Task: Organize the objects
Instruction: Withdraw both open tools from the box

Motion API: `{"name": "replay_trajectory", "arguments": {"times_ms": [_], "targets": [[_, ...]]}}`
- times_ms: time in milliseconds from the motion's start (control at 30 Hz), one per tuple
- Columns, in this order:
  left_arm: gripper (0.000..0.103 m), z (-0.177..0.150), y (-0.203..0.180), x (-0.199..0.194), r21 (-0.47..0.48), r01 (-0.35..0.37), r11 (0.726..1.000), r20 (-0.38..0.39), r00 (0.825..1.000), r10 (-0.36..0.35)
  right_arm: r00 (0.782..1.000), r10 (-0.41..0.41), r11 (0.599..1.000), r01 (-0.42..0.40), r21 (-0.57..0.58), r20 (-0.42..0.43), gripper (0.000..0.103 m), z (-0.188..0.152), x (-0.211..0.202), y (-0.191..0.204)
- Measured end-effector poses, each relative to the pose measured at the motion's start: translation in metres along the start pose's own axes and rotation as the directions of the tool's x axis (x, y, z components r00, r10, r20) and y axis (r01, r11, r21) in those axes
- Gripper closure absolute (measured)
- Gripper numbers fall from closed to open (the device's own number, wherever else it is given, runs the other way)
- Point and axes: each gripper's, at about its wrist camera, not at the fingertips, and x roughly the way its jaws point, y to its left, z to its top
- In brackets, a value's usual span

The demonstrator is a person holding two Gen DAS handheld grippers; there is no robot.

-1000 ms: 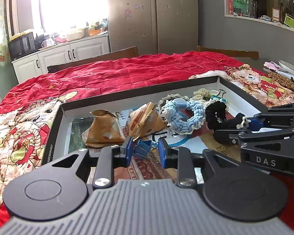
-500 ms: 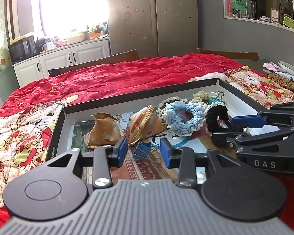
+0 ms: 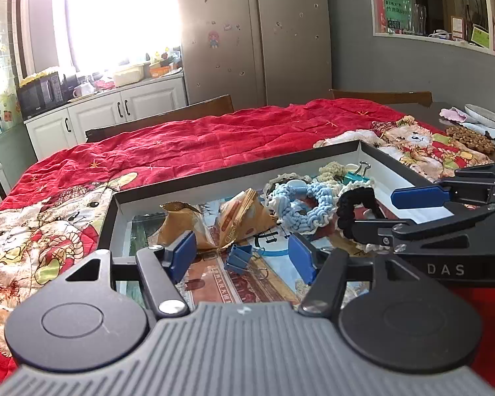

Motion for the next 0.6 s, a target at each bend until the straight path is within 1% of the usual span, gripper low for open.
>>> {"name": "replay_trajectory", "arguments": {"times_ms": [200,600], "targets": [[0.024,0.003,0.000,-0.009,-0.001,-0.005,1.000,0.013,1.000,0.005,1.000,0.004,1.000,-0.004,-0.004,0.016,0.050,0.002,-0.011,0.001],[0.021,0.007,0.003,-0.035,0.003,-0.010,1.000,0.050,0.999,0.010,0.999,0.028,1.000,-0.028,0.013,0.043,0.048,0.003,-0.037,-0.002]]}}
